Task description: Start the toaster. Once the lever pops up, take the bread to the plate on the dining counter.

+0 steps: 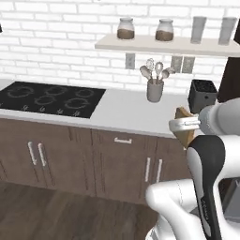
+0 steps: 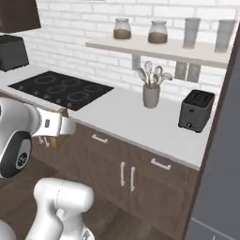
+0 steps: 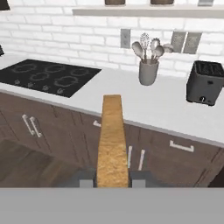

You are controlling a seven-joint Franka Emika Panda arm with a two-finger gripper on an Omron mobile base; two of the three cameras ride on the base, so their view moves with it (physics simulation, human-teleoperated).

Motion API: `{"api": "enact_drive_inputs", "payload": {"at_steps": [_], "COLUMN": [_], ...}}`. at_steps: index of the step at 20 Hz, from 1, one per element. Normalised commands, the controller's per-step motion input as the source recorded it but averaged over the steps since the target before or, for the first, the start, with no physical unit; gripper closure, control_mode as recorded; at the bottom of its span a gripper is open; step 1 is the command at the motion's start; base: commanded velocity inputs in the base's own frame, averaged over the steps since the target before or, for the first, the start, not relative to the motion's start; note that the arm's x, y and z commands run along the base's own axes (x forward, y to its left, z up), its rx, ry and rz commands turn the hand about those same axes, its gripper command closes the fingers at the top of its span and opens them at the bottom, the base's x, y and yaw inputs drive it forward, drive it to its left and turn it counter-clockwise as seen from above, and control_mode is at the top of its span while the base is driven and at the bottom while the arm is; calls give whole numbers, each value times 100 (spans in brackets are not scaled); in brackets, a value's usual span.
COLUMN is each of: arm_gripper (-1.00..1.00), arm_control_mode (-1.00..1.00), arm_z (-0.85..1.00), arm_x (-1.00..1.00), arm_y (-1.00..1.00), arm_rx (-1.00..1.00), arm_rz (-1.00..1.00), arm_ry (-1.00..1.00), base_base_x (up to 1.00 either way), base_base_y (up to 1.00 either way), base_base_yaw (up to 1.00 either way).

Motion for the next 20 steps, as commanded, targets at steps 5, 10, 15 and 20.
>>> {"api": "enact_drive_inputs", "payload": {"at_steps": [5,10,15,20], "arm_gripper": [100,100,100,100], "arm_control_mode": [100,100,100,100], "arm_z": [0,0,0,0], "arm_x": [0,0,0,0], "arm_y": [0,0,0,0], "arm_rx": [0,0,0,0], "arm_rz": [0,0,0,0], "arm_ry": [0,0,0,0], "base_base_x": [-24,-26,-22,-20], "base_base_y": [53,23,2,0], "base_base_yaw": [87,97,100,100]}}
